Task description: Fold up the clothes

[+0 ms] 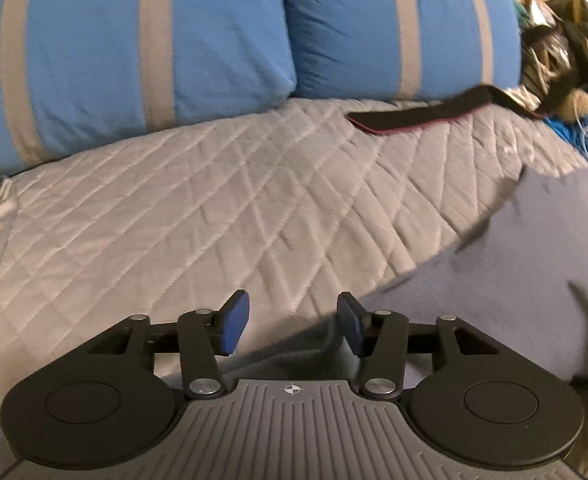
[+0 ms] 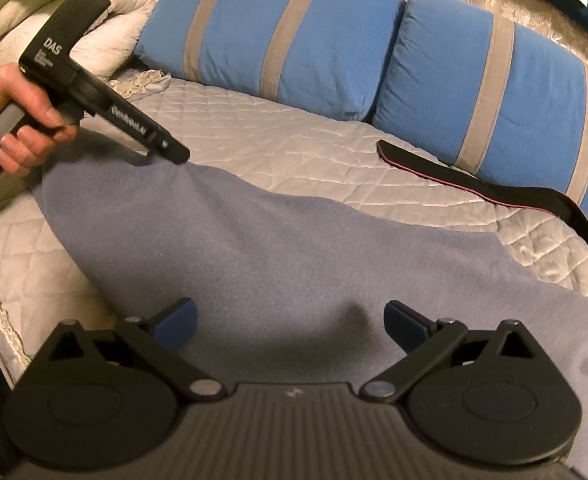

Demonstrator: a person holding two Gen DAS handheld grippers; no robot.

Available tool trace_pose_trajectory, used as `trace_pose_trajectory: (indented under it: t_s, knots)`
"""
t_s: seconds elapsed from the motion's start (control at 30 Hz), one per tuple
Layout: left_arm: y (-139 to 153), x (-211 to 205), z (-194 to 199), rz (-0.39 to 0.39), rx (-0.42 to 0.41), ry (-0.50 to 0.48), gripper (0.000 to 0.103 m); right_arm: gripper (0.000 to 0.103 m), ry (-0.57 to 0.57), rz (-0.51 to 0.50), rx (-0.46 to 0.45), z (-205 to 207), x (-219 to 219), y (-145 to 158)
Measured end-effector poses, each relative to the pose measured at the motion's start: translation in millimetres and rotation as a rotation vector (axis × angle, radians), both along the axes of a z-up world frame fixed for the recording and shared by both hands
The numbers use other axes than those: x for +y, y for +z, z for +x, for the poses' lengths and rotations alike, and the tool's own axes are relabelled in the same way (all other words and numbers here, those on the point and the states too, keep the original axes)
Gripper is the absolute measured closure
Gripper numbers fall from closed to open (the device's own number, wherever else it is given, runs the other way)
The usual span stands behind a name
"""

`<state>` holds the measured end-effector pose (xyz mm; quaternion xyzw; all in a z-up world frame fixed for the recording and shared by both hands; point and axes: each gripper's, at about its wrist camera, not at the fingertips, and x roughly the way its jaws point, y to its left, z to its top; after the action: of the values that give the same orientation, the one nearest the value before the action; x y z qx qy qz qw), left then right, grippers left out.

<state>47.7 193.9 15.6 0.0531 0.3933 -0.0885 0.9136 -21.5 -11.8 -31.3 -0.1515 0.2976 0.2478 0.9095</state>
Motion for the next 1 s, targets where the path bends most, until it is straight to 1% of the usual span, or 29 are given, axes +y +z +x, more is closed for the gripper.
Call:
trace_pose_trajectory:
  t_s: [0.07, 0.13, 0.17, 0.3, 0.43, 0.53, 0.63, 0.73, 0.83, 0.87, 0.97, 1.0]
  knots:
    - [5, 4, -1, -0.023, -0.003, -0.004, 0.056, 0.000, 0.000, -0.004, -0.002, 0, 0, 0]
    - [9, 7, -3, -0.018, -0.007, -0.006, 0.056, 0.000, 0.000, -0.004, -0.003, 0, 0, 0]
    - [11, 9, -4, -0.017, -0.015, 0.008, 0.056, 0.000, 0.000, -0.005, -0.003, 0, 0, 1]
    - [16, 23, -6, -0.057, -0.055, 0.097, 0.056, 0.000, -0.001, -0.011, -0.011, 0, 0, 1]
    - [19, 28, -11, -0.082, -0.133, 0.191, 0.055, 0.000, 0.001, -0.013, -0.018, -1, 0, 4]
    - [22, 28, -15, -0.079, -0.180, 0.229, 0.052, 0.000, 0.005, -0.014, -0.031, -3, 3, 9]
    - [27, 31, -23, -0.070, -0.202, 0.267, 0.050, 0.000, 0.010, -0.005, -0.044, -5, 2, 12]
    - [36, 41, -39, -0.066, -0.233, 0.340, 0.050, 0.000, -0.008, -0.020, -0.055, -6, 2, 13]
    - [46, 57, -59, -0.075, -0.272, 0.442, 0.046, 0.000, -0.029, -0.024, -0.062, -8, 2, 13]
    - [47, 64, -67, -0.082, -0.276, 0.477, 0.044, 0.000, -0.029, -0.019, -0.060, -9, 1, 14]
    - [50, 87, -91, -0.112, -0.268, 0.577, 0.043, 0.000, -0.024, -0.012, -0.058, -11, 1, 14]
    - [49, 95, -97, -0.132, -0.259, 0.607, 0.043, 0.000, -0.021, -0.012, -0.061, -13, 2, 14]
